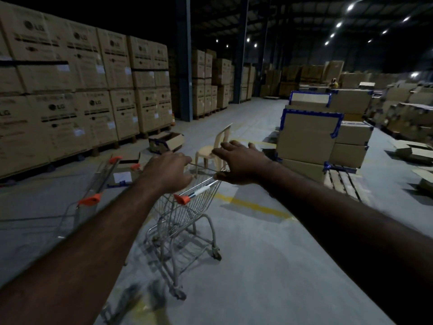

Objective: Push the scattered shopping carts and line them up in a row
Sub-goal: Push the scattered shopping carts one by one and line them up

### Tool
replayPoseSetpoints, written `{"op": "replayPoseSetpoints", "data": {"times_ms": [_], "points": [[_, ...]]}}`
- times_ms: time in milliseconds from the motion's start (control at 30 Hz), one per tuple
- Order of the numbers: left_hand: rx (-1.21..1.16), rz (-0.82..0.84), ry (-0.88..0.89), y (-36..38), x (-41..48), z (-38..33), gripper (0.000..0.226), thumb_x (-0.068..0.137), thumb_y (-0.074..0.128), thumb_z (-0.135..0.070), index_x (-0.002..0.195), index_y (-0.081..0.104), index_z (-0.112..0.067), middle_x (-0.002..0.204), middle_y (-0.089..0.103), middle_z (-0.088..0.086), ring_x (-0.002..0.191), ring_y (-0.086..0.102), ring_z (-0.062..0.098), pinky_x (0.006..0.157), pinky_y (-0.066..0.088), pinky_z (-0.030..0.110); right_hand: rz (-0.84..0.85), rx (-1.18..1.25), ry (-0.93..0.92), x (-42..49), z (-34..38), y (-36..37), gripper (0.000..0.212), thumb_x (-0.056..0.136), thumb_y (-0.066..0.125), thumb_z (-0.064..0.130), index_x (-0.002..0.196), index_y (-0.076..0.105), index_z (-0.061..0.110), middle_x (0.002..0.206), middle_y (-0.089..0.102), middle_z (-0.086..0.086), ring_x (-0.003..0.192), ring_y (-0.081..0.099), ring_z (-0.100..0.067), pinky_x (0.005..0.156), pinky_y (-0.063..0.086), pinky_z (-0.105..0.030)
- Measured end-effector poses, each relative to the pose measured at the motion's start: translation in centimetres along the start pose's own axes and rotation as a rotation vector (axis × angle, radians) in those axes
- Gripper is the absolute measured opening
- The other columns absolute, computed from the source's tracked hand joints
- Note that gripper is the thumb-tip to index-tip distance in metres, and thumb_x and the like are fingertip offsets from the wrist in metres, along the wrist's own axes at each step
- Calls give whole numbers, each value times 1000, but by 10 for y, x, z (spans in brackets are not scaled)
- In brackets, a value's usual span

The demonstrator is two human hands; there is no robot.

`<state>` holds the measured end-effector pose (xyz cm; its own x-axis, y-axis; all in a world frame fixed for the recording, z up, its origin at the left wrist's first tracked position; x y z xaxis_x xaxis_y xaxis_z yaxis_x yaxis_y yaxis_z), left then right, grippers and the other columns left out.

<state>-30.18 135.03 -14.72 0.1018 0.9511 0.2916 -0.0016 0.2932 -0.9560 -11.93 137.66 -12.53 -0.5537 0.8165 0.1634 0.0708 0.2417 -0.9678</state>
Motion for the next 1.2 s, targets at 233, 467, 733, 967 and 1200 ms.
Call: {"op": "replayPoseSetpoints", "data": {"times_ms": [233, 467, 733, 967, 1200], "points": [[-38, 44, -47, 80, 148, 1, 59, 95, 57, -52, 147, 48, -26, 148, 51, 0, 136, 43, 25, 106, 43, 44, 6, 45, -27, 132, -89, 59, 81, 96, 51, 64, 161, 20, 26, 167, 20, -7, 153, 19, -29, 118, 22, -62], [-112, 180, -125, 174, 248, 4, 67, 91, 53, -60, 148, 47, -25, 150, 49, 0, 136, 45, 28, 107, 42, 46, 96, 97, -46, 245, -175, 131, 83, 94, 50, 67, 160, 21, 26, 167, 20, -8, 153, 20, -31, 118, 22, -64], [-224, 317, -269, 267, 278, 20, 70, 93, 56, -60, 151, 42, -25, 155, 44, 0, 139, 41, 26, 111, 39, 44, 232, 164, -74, 315, -178, 227, 82, 95, 52, 65, 161, 20, 28, 169, 17, -8, 154, 17, -31, 119, 21, -62], [-232, 569, -370, 347, 250, 42, 98, 79, 62, -72, 156, 23, -26, 163, 25, 8, 147, 30, 34, 113, 34, 57, 366, 176, -96, 343, -143, 316, 82, 92, 59, 61, 159, 27, 26, 161, 32, -10, 149, 27, -31, 117, 27, -58], [-184, 580, -430, 370, 245, 52, 90, 86, 57, -65, 159, 17, -30, 166, 17, 8, 149, 22, 36, 114, 23, 63, 497, 228, -79, 365, -114, 369, 80, 94, 48, 66, 161, 22, 30, 170, 12, -8, 155, 11, -30, 118, 24, -57]]}}
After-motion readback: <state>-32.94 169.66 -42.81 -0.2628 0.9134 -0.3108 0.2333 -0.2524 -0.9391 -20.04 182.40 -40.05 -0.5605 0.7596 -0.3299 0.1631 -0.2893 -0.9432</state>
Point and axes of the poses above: each hand's wrist, its own x-axis towards the middle knuckle, its own y-axis out of the palm, z = x × y, the point moved 4 cm from there along x, towards the middle knuckle
